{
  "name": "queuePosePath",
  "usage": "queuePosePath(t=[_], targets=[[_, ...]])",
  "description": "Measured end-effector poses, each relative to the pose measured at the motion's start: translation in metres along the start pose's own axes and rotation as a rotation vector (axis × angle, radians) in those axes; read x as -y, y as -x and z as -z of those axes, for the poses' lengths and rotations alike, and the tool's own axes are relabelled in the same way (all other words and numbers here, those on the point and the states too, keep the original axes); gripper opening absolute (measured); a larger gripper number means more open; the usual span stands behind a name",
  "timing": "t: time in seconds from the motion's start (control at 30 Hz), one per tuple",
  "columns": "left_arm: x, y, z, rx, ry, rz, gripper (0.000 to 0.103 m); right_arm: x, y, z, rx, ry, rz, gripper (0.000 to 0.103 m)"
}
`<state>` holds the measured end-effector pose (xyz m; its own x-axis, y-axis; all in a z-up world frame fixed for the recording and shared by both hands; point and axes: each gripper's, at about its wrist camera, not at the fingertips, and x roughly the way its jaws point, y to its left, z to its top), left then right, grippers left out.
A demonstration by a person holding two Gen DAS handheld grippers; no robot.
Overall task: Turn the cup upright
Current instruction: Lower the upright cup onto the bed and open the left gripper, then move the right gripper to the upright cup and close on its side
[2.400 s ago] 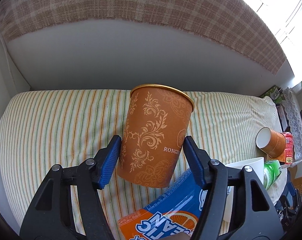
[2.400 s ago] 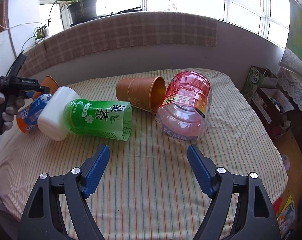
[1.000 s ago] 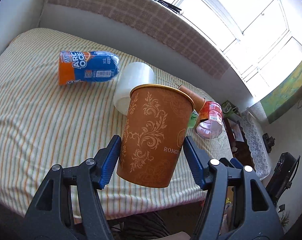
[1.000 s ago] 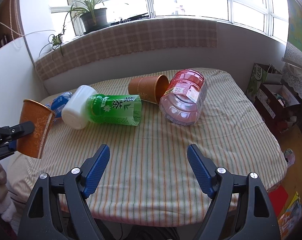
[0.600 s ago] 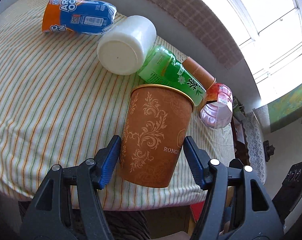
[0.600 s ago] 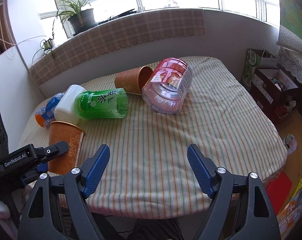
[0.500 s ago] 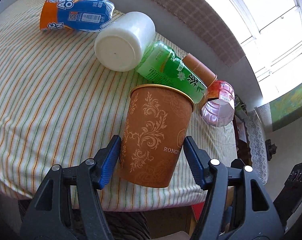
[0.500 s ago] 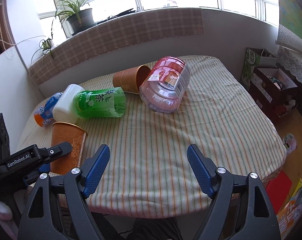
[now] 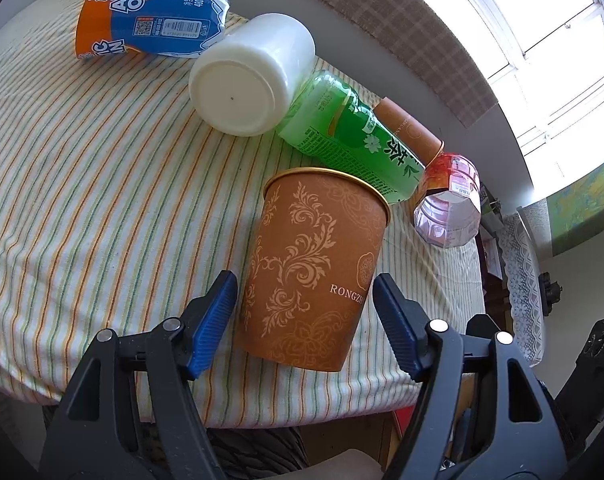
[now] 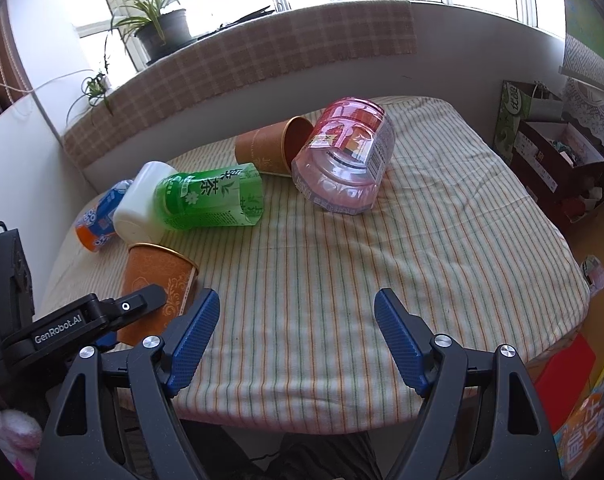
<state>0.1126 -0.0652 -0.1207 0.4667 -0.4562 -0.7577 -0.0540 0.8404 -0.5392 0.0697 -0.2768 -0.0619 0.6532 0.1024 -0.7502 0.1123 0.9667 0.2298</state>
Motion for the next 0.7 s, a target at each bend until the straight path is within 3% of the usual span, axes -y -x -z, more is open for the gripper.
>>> queuePosePath(t=[0.43, 0.7], targets=[[-0.01, 0.047, 0.009, 0.059, -0.19, -0.088, 0.08, -0.006, -0.024, -0.01, -0.077, -0.068, -0.152, 0.079], [-0.045, 0.083, 0.013, 0.107, -0.215, -0.194, 0.08, -0.033, -0.054, -0.02, -0.194, -0.06, -0.261, 0.079]])
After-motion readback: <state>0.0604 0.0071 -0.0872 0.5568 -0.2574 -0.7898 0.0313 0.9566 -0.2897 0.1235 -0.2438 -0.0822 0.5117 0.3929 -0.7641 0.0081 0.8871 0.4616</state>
